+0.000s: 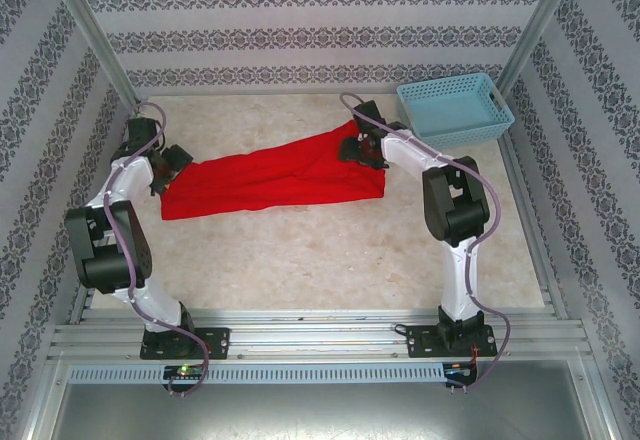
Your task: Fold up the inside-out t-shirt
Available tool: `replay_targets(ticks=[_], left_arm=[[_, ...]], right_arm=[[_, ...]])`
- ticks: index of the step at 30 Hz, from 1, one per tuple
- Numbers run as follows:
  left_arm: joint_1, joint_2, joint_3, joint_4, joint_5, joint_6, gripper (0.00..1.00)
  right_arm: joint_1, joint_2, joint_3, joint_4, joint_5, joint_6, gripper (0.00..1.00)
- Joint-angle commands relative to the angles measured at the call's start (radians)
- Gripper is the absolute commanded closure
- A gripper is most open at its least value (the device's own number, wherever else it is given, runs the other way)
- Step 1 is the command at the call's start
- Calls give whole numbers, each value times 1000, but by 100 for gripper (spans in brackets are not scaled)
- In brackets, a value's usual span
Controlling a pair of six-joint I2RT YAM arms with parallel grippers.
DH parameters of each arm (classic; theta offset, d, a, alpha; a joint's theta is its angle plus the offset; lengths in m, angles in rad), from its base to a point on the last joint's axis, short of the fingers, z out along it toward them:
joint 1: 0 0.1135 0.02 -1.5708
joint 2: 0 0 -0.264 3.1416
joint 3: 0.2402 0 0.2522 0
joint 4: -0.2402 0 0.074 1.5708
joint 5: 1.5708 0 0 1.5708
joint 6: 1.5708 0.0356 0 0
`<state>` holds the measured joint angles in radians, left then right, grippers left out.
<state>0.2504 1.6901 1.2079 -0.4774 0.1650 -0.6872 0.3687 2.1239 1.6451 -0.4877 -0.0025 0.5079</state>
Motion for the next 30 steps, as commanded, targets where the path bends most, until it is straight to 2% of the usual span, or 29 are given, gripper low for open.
replay_targets(ticks=[1, 4, 11, 17, 20, 26, 30], left_arm=[[-12, 66, -14, 7, 29, 33, 24], [-11, 133, 10, 5, 31, 35, 24], [-4, 239, 31, 0, 32, 11, 22], [1, 244, 0, 9, 19, 1, 21], [10, 234, -16, 17, 22, -2, 20], [12, 216, -32, 23, 23, -3, 20], [12, 200, -53, 28, 17, -2, 20]], right_arm=[[17, -15, 5, -33, 63, -18, 17], [8, 30, 47, -71, 96, -22, 8], [-15, 162, 199, -171, 97, -49, 3], [-1, 249, 297, -247, 62, -34, 4], [12, 267, 314, -266, 49, -18, 9], [40, 276, 293, -245, 1, 10, 28], [53, 270, 266, -231, -10, 14, 50]])
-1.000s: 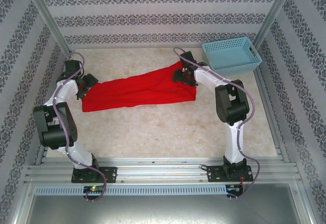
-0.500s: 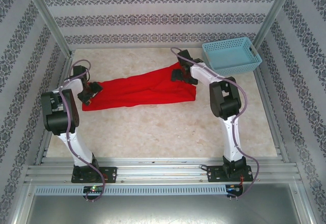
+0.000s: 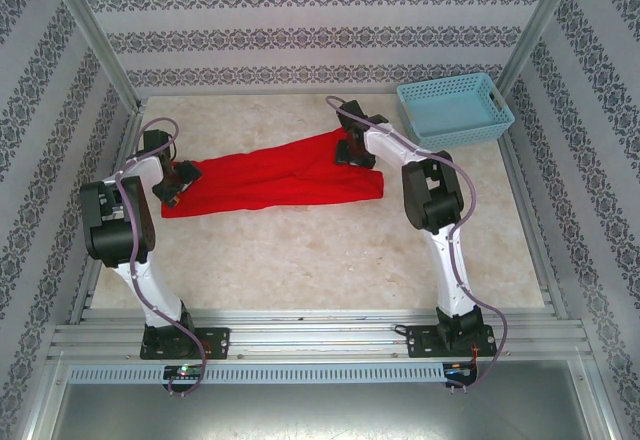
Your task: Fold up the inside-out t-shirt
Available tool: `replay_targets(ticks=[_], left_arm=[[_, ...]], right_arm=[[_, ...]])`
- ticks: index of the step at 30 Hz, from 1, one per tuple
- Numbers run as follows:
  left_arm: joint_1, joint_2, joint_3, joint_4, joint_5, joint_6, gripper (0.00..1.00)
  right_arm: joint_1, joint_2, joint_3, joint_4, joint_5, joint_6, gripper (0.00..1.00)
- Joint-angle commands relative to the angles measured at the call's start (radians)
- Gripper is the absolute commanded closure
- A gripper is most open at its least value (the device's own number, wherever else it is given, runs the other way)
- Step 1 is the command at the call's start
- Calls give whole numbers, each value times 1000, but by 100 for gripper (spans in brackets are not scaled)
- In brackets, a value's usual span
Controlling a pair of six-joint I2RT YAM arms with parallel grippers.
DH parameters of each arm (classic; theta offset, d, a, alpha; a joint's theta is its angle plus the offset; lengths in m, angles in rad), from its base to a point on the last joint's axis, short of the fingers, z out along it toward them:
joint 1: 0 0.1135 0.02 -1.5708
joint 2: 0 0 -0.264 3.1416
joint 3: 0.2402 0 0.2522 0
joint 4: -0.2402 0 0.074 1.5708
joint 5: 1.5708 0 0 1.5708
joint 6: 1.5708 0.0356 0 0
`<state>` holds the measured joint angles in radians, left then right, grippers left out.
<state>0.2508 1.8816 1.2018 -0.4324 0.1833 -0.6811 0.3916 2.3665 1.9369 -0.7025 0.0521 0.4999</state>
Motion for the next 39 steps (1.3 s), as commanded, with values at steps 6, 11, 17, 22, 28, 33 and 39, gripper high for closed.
replay_targets(ticks=[6, 11, 17, 22, 28, 33, 39], left_arm=[[11, -30, -107, 7, 6, -17, 20], [0, -94, -190, 34, 48, -27, 20], [-85, -275, -292, 12, 60, -31, 20], [-144, -431, -328, -35, 42, -35, 18], [-150, -451, -287, -68, 1, 9, 19], [-280, -415, -226, -90, -19, 22, 24], [-350, -330, -187, -88, -77, 2, 27]], right_arm=[[21, -70, -174, 66, -62, 33, 86], [-22, -252, -386, 147, -30, 37, 100], [-56, -477, -566, 148, 81, -44, 100], [-56, -611, -657, 124, 177, -118, 100], [-37, -691, -662, 90, 267, -187, 100], [-11, -697, -618, 55, 310, -229, 100], [-2, -721, -568, 3, 413, -291, 100]])
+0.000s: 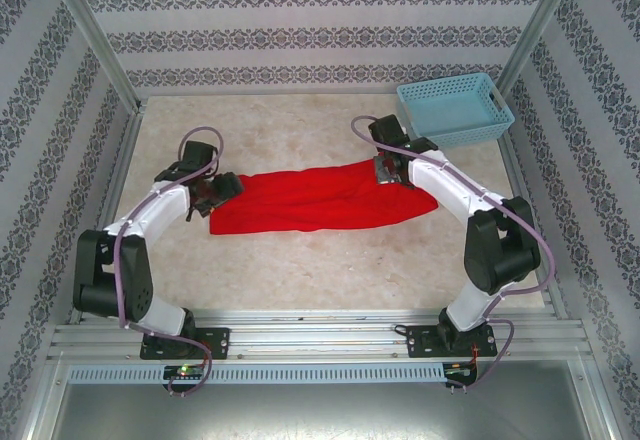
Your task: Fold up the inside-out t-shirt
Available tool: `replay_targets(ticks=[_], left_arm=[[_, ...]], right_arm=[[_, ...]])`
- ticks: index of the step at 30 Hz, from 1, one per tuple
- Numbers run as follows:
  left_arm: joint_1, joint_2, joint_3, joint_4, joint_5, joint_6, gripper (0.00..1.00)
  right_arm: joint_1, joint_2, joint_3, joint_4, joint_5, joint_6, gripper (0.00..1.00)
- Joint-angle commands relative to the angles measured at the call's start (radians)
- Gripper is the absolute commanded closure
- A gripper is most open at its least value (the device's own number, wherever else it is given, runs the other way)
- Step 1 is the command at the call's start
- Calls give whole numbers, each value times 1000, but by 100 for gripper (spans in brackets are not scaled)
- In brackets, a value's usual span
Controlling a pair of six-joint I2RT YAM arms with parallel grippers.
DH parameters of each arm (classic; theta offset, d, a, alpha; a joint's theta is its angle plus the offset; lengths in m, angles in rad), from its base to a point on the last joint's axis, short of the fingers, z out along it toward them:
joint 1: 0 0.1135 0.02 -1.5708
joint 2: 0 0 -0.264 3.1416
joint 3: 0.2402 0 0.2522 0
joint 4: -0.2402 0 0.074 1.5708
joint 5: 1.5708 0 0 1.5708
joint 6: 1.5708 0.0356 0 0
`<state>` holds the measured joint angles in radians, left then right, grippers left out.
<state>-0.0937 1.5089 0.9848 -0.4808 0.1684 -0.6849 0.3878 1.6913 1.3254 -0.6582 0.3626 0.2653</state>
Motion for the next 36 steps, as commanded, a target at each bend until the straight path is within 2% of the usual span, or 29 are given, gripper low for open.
replay_targets(ticks=[1, 5, 9, 14, 18, 23, 27, 30, 36], left_arm=[[-10, 61, 33, -42, -74, 9, 27], [-26, 110, 26, -31, -73, 11, 29], [-95, 122, -21, 21, -57, -22, 33], [-193, 118, -100, 125, -13, -100, 39], [-210, 71, -184, 235, 34, -146, 45], [-210, 17, -261, 327, 40, -164, 50], [-210, 34, -292, 374, 69, -175, 54], [-210, 39, -323, 413, 81, -185, 56], [-211, 39, -367, 451, 85, -191, 58]], right_arm=[[2, -57, 47, -48, 121, -76, 100], [7, -80, 86, -89, 182, -142, 100], [22, -78, 153, -137, 236, -200, 100], [117, -39, 245, -161, 270, -264, 100], [210, 45, 359, -225, 247, -264, 100], [295, 166, 508, -319, 142, -167, 100], [338, 250, 611, -345, 19, -20, 100], [343, 297, 650, -315, -104, 103, 100], [354, 350, 644, -191, -264, 261, 100]])
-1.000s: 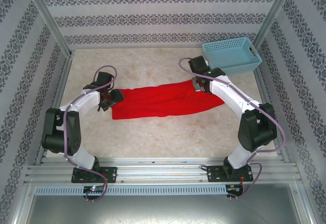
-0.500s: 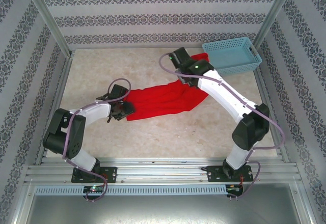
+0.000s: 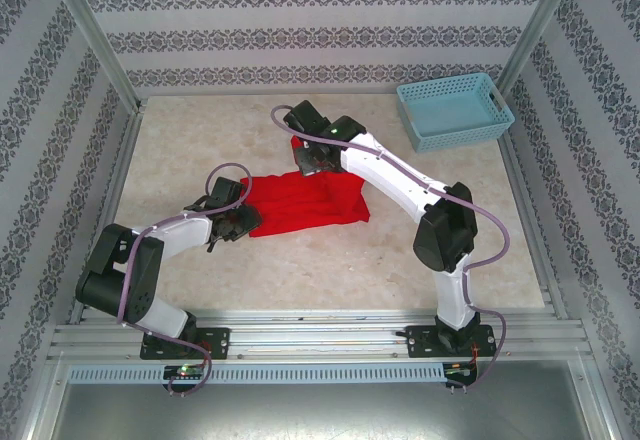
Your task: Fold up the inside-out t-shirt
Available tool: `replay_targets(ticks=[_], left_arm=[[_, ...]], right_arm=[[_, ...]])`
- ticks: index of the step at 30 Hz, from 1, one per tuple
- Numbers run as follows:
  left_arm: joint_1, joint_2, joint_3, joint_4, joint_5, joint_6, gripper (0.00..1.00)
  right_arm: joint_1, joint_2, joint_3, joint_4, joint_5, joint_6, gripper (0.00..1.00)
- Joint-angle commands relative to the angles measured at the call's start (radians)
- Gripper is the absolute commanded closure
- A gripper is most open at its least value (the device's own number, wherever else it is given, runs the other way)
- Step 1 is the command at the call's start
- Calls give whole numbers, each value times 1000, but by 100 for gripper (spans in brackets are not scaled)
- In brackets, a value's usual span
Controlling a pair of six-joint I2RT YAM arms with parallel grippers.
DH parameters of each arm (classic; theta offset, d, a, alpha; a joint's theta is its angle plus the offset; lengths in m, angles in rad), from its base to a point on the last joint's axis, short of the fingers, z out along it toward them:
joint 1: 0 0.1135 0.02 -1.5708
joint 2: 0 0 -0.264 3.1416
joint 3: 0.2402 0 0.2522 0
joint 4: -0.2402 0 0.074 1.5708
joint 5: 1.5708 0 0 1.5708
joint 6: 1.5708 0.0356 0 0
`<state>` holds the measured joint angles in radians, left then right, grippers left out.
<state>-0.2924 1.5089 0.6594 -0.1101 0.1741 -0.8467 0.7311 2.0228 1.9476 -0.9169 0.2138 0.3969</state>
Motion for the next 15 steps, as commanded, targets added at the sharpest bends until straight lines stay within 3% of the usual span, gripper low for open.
replay_targets(ticks=[1, 15], left_arm=[[-12, 40, -47, 85, 82, -29, 59], [-11, 67, -97, 135, 96, -32, 62]], right_arm=[[14, 26, 20, 83, -132, 148, 100], [55, 139, 182, 85, -217, 220, 100]])
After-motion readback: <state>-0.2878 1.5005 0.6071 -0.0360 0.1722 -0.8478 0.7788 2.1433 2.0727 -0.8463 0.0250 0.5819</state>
